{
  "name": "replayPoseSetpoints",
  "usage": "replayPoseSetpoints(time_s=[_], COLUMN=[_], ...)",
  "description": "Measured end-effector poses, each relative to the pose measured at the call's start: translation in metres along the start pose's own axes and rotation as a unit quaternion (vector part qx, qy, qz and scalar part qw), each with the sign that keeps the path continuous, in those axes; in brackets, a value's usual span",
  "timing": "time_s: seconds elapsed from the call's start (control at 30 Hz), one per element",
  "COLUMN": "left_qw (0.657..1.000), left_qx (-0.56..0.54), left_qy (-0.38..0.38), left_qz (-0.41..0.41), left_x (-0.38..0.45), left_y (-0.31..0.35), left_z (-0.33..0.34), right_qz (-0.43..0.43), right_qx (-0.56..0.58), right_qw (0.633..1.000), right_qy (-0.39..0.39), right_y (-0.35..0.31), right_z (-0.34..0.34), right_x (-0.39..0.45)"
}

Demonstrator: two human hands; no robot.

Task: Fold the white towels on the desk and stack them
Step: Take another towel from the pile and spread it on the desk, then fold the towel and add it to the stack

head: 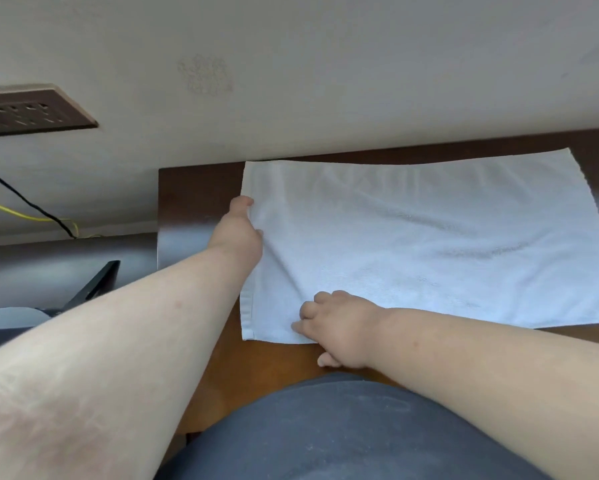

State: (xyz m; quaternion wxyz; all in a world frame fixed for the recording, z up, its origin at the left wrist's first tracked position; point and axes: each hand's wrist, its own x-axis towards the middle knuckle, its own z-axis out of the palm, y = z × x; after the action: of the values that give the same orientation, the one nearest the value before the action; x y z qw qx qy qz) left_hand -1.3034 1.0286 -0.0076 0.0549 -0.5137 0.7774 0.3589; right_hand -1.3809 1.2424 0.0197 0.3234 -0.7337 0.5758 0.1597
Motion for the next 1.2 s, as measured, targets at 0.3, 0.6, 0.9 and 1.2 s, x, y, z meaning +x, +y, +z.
replayPoseSetpoints(time_s=[0.3, 0.6, 0.9, 1.2], left_qw=[0.999, 0.935, 0.922, 0.895], left_qx=[0.019, 0.29, 0.353, 0.376], left_qy=[-0.007, 0.029, -0.09, -0.099], left_qz=[-0.029, 0.202, 0.129, 0.217], left_x=[-0.013, -0.028, -0.04, -0.064], left_y=[-0.03, -0.008, 0.042, 0.199], left_z=[-0.003, 0.008, 0.049, 0.141], right_qz=[-0.049, -0.081, 0.313, 0.474], right_qx=[0.018, 0.074, 0.147, 0.292], right_qw=[0.998, 0.985, 0.933, 0.817], right_qy=[0.026, 0.134, 0.1, 0.147], right_y=[-0.024, -0.011, 0.121, 0.18], right_z=[0.001, 0.021, 0.092, 0.183], right_x=[0.016, 0.009, -0.131, -0.28])
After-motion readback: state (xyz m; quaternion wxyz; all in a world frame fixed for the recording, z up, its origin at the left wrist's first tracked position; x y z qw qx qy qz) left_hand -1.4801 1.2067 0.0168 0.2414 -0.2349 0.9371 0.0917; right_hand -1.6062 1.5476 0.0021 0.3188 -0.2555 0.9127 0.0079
